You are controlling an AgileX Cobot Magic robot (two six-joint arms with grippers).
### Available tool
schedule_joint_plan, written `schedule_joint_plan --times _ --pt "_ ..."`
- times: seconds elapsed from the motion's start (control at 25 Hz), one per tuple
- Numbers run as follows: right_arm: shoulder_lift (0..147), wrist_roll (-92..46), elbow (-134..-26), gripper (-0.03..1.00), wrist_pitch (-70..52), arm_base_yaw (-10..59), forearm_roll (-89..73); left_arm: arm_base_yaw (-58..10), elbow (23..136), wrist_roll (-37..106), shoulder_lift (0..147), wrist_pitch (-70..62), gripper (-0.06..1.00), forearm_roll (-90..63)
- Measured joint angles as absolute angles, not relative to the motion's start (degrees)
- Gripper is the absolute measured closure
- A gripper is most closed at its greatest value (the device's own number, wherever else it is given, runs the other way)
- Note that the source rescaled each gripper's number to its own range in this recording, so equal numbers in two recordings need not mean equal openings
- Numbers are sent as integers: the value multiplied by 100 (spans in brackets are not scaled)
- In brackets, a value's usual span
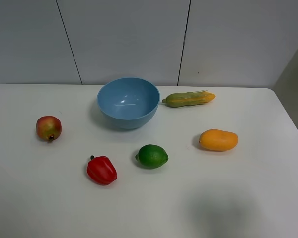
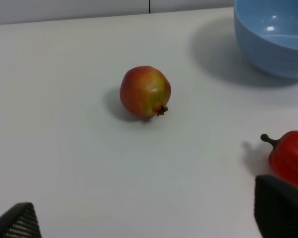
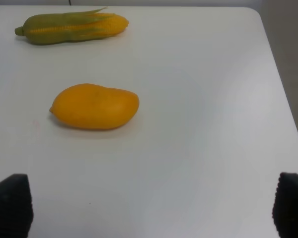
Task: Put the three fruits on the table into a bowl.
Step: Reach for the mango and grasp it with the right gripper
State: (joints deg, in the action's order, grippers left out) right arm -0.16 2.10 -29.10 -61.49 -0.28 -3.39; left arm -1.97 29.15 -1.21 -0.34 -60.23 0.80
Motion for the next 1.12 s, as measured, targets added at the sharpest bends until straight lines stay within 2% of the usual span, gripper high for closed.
schedule_joint_plan --times 0.92,1.12 --pt "-16 276 -2933 -3 -6077 -28 -340 -197 2915 -121 -34 -6023 50 80" --pt "1150 300 -3606 -3 -5564 352 369 -197 2915 -121 -34 -6023 50 80"
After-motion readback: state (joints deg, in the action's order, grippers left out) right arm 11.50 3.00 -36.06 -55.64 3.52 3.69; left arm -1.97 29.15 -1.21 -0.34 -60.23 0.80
